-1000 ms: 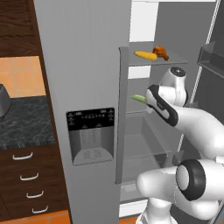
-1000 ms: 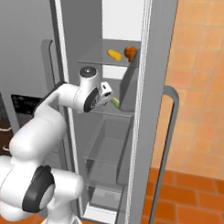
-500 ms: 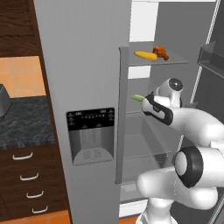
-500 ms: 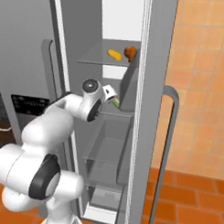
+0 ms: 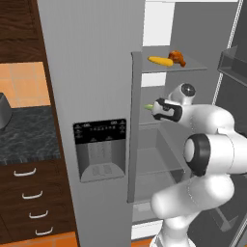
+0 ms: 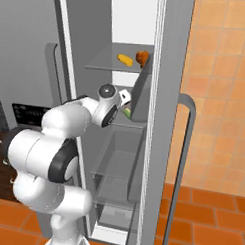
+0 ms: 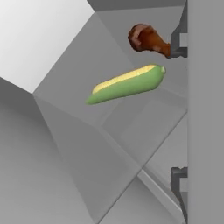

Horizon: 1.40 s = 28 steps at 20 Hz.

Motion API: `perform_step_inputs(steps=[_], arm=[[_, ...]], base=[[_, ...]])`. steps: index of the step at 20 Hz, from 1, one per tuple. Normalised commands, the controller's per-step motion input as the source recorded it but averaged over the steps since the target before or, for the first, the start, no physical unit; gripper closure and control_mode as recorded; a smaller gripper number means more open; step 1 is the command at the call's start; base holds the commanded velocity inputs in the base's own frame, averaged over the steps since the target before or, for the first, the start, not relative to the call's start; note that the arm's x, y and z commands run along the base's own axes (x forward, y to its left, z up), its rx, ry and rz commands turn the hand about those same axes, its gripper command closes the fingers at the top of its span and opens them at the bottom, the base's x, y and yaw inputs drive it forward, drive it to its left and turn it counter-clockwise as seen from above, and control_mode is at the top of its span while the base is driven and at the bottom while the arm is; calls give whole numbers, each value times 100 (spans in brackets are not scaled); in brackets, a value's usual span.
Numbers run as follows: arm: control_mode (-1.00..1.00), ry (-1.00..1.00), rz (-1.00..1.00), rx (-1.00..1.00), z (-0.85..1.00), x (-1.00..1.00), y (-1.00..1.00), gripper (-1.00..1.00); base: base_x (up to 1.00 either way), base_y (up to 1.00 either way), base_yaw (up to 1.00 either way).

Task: Place one corn and one chicken drumstick in each tupperware on the nearby counter, to pack two identical lunches.

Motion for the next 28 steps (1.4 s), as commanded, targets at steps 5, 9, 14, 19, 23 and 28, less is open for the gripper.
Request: perform_step_inputs(steps=[5, 9, 14, 19, 23, 28], arm=[[-100, 0, 0, 0, -22, 51, -5, -100], [-100, 0, 0, 0, -26, 51, -6, -100], [-100, 0, 0, 0, -18, 40, -17, -100], [-100, 0, 0, 0, -4, 36, -22, -100], [-100, 0, 0, 0, -15, 41, -18, -100], [-100, 1, 0, -1, -50, 3, -1, -100]], base=[[0, 0, 0], [0, 0, 0], [0, 0, 0], [0, 0, 0], [0, 0, 0], [0, 0, 0]])
